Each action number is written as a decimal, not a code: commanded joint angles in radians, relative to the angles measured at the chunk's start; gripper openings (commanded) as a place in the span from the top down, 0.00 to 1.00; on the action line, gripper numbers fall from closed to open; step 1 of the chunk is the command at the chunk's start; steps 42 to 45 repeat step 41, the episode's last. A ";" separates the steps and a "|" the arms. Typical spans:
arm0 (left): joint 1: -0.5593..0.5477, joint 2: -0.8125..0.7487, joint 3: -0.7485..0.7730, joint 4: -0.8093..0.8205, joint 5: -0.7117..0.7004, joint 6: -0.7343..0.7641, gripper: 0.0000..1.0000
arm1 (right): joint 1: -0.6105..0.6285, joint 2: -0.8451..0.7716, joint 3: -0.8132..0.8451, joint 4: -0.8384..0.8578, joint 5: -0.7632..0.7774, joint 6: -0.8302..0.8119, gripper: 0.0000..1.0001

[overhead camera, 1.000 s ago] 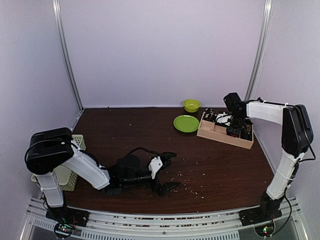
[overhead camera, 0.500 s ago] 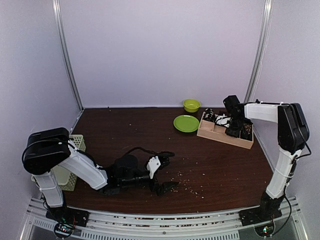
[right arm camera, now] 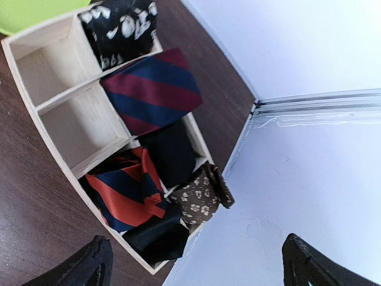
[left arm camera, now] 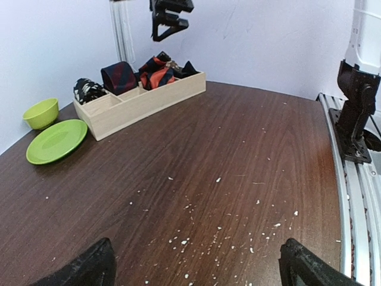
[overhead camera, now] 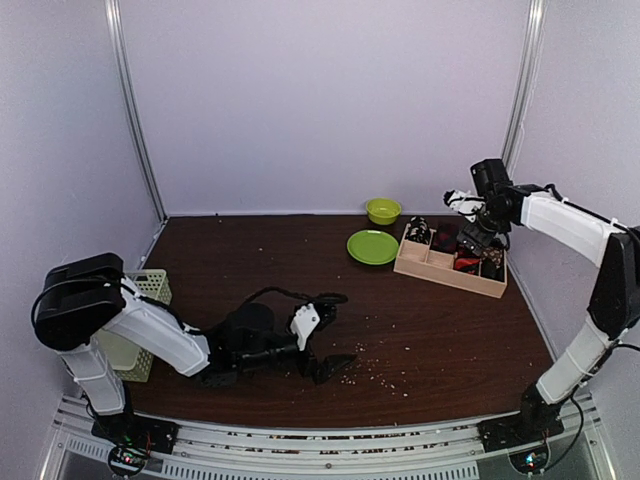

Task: Roll the ties
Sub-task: Place the tie in the storage box, then reset both arms

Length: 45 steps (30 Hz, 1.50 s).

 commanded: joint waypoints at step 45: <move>0.431 -0.538 0.046 -1.028 -0.249 -0.623 0.02 | 0.354 -0.474 -0.834 0.748 -0.537 1.292 0.00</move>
